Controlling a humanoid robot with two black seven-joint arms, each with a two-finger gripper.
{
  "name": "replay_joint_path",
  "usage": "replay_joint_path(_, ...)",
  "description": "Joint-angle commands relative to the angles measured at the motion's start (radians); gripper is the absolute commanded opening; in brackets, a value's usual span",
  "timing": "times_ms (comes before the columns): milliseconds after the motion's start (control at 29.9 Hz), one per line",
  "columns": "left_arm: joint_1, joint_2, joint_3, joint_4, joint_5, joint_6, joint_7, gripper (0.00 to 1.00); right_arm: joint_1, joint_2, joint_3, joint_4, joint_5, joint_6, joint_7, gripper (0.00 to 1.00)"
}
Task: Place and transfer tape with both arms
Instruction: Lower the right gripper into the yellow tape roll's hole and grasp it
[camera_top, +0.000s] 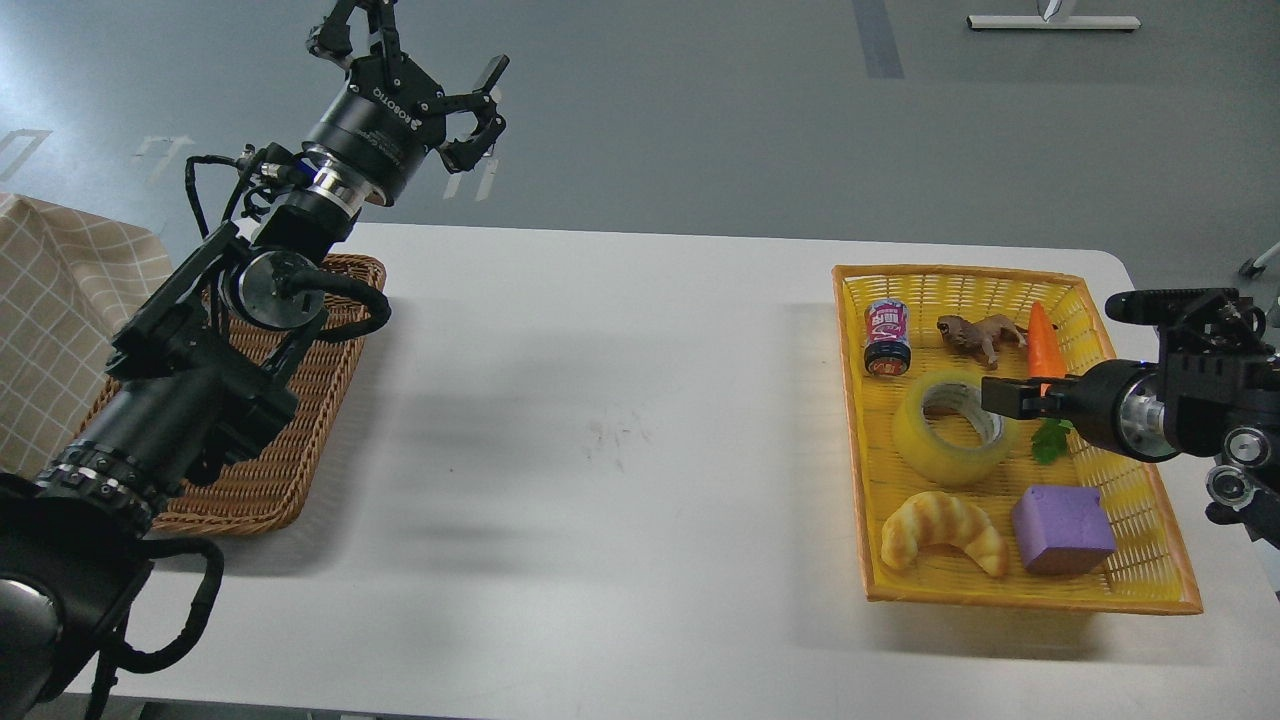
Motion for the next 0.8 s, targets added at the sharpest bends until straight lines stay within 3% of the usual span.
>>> replay_joint_path(0, 0.000, 0.000, -0.001, 0.000, 0.000, 0.000, 0.000, 0.98, -0.001, 0.017, -0.003, -0.020, -0.010, 0.000, -0.001, 0.88)
replay_joint_path(569, 0.000, 0.000, -0.001, 0.000, -0.002, 0.000, 0.000, 0.99, 0.001, 0.073, -0.032, -0.088, -0.010, 0.000, -0.001, 0.75)
replay_joint_path(769, 0.000, 0.000, -0.001, 0.000, -0.002, 0.000, 0.000, 0.98, 0.001, 0.085, -0.033, -0.089, -0.007, 0.000, -0.001, 0.63)
